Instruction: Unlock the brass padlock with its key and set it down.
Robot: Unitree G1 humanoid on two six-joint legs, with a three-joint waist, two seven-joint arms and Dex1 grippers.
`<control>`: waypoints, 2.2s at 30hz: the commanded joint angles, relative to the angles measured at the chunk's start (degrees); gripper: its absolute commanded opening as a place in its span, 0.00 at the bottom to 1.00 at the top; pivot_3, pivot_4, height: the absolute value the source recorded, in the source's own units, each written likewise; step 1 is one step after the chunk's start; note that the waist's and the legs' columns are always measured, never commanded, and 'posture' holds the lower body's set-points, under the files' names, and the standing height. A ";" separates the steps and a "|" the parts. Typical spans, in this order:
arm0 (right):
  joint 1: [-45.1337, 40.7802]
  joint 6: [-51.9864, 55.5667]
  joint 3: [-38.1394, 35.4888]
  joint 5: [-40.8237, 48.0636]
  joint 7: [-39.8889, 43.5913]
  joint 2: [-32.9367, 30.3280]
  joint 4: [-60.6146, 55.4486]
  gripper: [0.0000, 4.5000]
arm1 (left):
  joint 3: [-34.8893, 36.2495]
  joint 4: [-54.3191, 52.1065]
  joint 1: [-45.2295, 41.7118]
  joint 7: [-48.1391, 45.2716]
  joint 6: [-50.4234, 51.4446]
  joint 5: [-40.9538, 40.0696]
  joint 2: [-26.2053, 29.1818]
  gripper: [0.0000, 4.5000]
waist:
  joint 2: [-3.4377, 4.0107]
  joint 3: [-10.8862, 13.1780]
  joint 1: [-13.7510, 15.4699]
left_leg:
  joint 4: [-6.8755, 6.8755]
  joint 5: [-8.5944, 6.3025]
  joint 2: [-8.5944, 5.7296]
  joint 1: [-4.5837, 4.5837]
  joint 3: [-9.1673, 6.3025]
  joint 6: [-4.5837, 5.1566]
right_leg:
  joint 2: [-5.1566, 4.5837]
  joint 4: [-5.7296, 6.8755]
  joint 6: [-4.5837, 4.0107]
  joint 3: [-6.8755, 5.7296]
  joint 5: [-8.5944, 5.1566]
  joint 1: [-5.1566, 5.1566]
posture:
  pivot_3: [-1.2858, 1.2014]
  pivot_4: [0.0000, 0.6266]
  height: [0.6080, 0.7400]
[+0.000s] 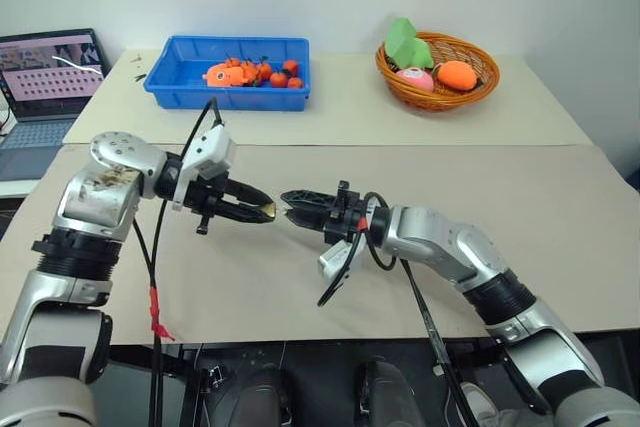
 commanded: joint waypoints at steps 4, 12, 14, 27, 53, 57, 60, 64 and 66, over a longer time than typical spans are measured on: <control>0.04 0.07 -0.32 0.18 0.14 0.42 -2.66 0.45 | 0.29 -0.31 -2.01 0.08 -0.67 -0.08 -0.47 0.19 | 0.00 0.00 -0.01 | 0.00 0.00 0.00 0.00 0.00 0.00 | 0.00 0.00 0.00 0.00 0.00 0.00 | 0.52 0.24 0.43; 0.34 0.27 -0.66 0.47 0.65 0.32 -3.08 0.45 | -0.14 -0.24 -1.97 -0.63 -0.61 0.04 0.27 0.19 | 0.00 0.00 -0.01 | 0.00 0.00 0.00 0.00 0.00 0.00 | 0.00 0.01 0.00 0.00 0.00 0.00 | 0.52 0.24 0.43; 0.34 0.30 -0.72 0.43 0.71 0.33 -3.12 0.45 | -0.17 0.02 -1.99 -0.79 -0.68 0.23 0.48 0.19 | 0.00 0.00 -0.01 | 0.00 0.00 0.00 0.00 0.00 0.00 | 0.00 0.01 0.00 0.00 0.00 0.00 | 0.52 0.24 0.43; 0.05 -0.08 -0.49 0.18 1.06 0.29 -3.14 0.45 | -0.42 0.01 -1.86 -1.29 -0.49 0.55 1.31 0.19 | 0.00 0.00 -0.01 | 0.00 0.00 0.00 0.00 0.00 0.00 | 0.00 0.01 0.00 0.01 0.00 0.00 | 0.52 0.24 0.43; 0.52 6.78 -0.35 13.13 14.43 2.39 -3.01 0.01 | -0.20 0.02 -1.72 -1.33 -0.54 1.04 1.34 0.19 | 0.00 0.00 -0.02 | 0.01 0.00 0.00 0.00 -0.01 0.00 | 0.00 0.01 -0.06 0.00 0.04 0.00 | 0.52 0.24 0.43; -0.22 11.08 -0.88 19.69 19.82 3.87 -3.53 0.01 | -0.12 0.03 -1.66 -1.14 -0.49 1.05 1.25 0.19 | 0.00 0.00 0.01 | 0.01 0.00 0.00 0.00 -0.01 0.00 | 0.00 0.01 -0.09 0.00 0.06 0.01 | 0.52 0.24 0.43; -1.30 14.97 -1.46 24.07 23.85 4.90 -3.91 0.01 | -0.05 -0.11 -1.52 -1.00 -0.40 1.02 1.22 0.19 | 0.00 0.00 0.02 | 0.01 0.00 0.00 0.00 -0.02 0.01 | 0.01 0.00 -0.27 -0.01 0.16 0.01 | 0.52 0.24 0.43; -1.14 23.82 -2.54 32.11 30.04 6.69 -5.66 0.01 | 0.10 -0.26 -1.42 -0.87 -0.29 1.07 1.14 0.19 | 0.00 0.00 0.03 | 0.01 0.00 0.01 0.00 -0.04 0.01 | 0.02 -0.01 -0.29 -0.02 0.17 0.02 | 0.52 0.24 0.43; -1.19 26.70 -2.88 34.29 31.80 7.21 -6.75 0.01 | 0.12 -0.28 -1.38 -0.82 -0.30 1.05 1.13 0.19 | 0.00 0.00 0.05 | 0.01 0.00 0.01 0.00 -0.04 0.01 | 0.02 -0.01 -0.30 -0.02 0.18 0.02 | 0.52 0.24 0.43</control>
